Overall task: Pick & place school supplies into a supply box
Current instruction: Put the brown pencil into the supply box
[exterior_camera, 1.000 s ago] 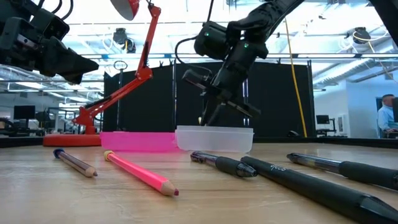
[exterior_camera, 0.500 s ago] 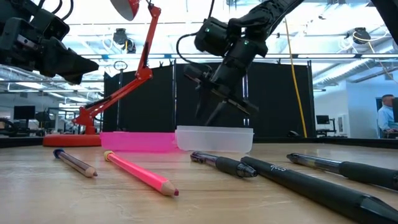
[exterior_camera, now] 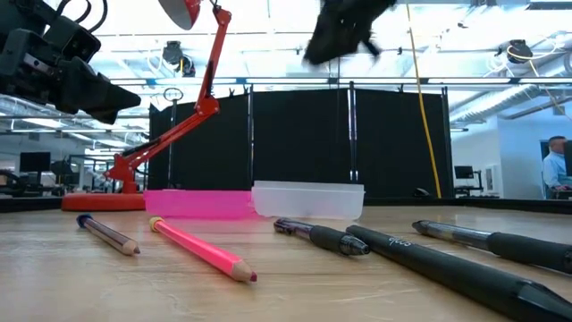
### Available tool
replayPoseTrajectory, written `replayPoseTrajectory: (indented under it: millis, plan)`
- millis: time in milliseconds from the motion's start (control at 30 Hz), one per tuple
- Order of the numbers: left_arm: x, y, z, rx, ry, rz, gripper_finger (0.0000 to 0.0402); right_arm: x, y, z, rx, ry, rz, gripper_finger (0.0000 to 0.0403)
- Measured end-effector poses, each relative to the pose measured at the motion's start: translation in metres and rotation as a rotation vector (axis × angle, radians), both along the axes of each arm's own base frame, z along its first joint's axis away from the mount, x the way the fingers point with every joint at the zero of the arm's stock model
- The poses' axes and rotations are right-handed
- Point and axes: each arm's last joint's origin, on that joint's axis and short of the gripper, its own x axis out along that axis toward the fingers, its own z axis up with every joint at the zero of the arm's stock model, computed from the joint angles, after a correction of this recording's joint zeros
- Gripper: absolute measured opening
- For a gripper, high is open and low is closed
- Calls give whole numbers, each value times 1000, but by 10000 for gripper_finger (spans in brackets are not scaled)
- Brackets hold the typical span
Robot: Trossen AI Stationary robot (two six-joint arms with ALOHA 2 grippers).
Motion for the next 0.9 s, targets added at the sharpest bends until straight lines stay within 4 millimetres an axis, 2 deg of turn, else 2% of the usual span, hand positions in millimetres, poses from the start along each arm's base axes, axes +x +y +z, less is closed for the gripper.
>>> replayPoseTrajectory:
  millis: [133,233,333,433,567,700,900]
  plan:
    - [0,0,0,-34,0,6,37,-28,33,21,-243,-73,128,27]
    - [0,0,0,-37,0,6,37,-56,43,28,-315,-184,196,7]
    - [0,0,1,-34,-6,6,37,-90,43,22,-340,-274,220,3]
    - [1,0,4,1,-47,1,37,-123,32,7,-312,-334,202,1]
    - [1,0,7,54,-78,-5,37,-153,23,-20,-259,-404,346,0]
    - [1,0,7,137,-76,-13,37,-170,20,-49,-316,-433,394,0]
    - [1,0,8,214,-83,-16,37,-184,17,-88,-330,-515,484,0]
